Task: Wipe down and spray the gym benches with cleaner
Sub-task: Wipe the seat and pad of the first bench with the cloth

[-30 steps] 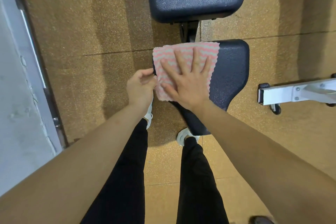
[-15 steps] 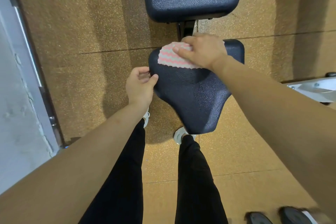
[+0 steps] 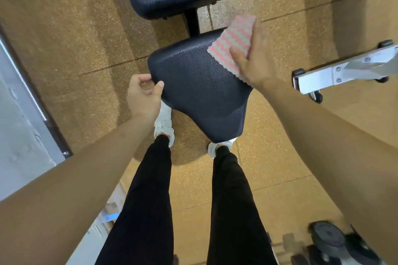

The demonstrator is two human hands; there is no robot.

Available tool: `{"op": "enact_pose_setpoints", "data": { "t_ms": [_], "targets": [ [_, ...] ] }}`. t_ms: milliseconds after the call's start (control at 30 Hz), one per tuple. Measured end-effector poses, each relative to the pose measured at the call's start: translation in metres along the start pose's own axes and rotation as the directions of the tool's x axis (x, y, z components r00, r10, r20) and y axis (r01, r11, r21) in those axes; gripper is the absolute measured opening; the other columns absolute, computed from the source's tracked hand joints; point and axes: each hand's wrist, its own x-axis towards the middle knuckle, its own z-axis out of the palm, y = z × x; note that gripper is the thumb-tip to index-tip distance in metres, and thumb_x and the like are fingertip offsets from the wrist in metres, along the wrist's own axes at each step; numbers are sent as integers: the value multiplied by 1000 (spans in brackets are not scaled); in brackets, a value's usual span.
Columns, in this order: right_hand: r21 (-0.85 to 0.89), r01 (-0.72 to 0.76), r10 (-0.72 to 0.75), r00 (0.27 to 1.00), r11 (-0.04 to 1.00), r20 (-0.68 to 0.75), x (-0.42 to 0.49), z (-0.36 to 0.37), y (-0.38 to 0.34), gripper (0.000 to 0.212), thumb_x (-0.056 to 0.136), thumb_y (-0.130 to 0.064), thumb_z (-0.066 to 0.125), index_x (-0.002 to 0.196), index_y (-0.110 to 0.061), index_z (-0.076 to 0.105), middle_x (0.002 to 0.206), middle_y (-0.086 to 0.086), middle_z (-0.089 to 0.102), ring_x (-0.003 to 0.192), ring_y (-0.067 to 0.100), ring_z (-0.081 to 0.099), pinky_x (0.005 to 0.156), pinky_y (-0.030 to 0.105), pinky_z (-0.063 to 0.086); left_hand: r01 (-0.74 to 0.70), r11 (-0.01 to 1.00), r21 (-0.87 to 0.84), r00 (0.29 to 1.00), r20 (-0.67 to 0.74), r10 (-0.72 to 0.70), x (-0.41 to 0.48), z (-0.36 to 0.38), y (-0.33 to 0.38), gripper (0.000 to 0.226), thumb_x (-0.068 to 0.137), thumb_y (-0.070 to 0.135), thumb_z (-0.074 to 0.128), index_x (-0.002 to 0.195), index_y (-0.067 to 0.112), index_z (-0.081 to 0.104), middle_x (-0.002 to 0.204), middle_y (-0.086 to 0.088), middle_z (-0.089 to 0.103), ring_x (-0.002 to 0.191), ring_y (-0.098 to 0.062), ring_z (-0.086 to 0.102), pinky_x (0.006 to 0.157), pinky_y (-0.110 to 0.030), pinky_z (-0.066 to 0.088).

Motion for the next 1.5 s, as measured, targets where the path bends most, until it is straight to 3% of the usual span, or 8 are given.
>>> {"op": "enact_pose_setpoints", "data": {
  "t_ms": [367, 600, 700, 933, 1067, 1167, 1367, 1500],
  "targets": [
    [504, -286, 234, 958, 815, 165, -127, 52, 20, 96, 102, -31, 57, 159, -26, -19, 167, -3, 20, 150, 17, 29, 123, 36, 27, -60, 997, 42, 996, -60, 63, -8, 15, -7, 31, 98, 26, 66, 125, 14, 58, 113, 13, 62, 83, 12, 62, 91, -19, 51],
    [573, -392, 346, 918, 720, 193, -190, 80, 31, 94, 94, -19, 67, 162, -32, 3, 150, -21, 35, 135, -2, 36, 103, 9, 35, -56, 996, 63, 998, -28, 58, -10, 16, -8, 30, 102, 25, 63, 128, 13, 57, 120, 9, 62, 86, 13, 59, 78, -2, 46],
    [599, -447, 441, 881, 665, 168, -208, 86, 28, 87, 87, -25, 75, 157, -35, 25, 149, -14, 47, 138, 8, 44, 115, 34, 42, -33, 999, 12, 999, -8, 34, -15, 12, -7, 23, 102, 19, 62, 125, 18, 59, 120, 10, 63, 92, 12, 63, 88, -13, 54],
    [756, -592, 670, 684, 280, 288, -225, 92, 5, 63, 81, -26, 79, 139, -26, 54, 124, -4, 66, 115, 18, 66, 97, 40, 58, 133, 990, 49, 984, 111, -137, -108, 26, -43, 22, 95, 19, 67, 114, 26, 60, 101, 16, 64, 97, -8, 67, 98, -37, 57],
    [806, -591, 564, 656, -28, 501, -230, 81, 17, 37, 100, -23, 62, 136, -25, 58, 120, 6, 71, 105, 24, 73, 79, 36, 63, 493, 870, -2, 797, 403, -450, -155, 55, -54, 40, 88, 39, 78, 120, 23, 62, 112, 2, 70, 106, -18, 69, 102, -45, 57],
    [765, -640, 504, 683, 67, 528, -231, 76, 24, 32, 101, -26, 59, 133, -28, 60, 119, 6, 73, 107, 22, 73, 92, 41, 59, 625, 780, -8, 698, 455, -554, -157, 74, -46, 48, 89, 37, 79, 128, 16, 60, 118, -7, 72, 103, -20, 73, 95, -38, 61],
    [734, -638, 582, 697, 234, 420, -230, 66, 33, 30, 95, -24, 67, 124, -26, 64, 112, 1, 72, 106, 17, 70, 88, 36, 58, 391, 918, 61, 861, 327, -389, -145, 71, -64, 16, 91, 22, 79, 88, 18, 64, 94, -7, 74, 83, -19, 76, 88, -42, 64],
    [515, -489, 546, 837, 704, 47, -232, 72, 31, 20, 92, -25, 72, 109, -24, 62, 106, -10, 64, 103, 13, 65, 97, 39, 55, 267, 964, -8, 941, 219, -259, -129, 54, -58, 20, 94, 20, 75, 82, 25, 60, 93, -8, 74, 79, -19, 74, 77, -37, 63]
  ]
}}
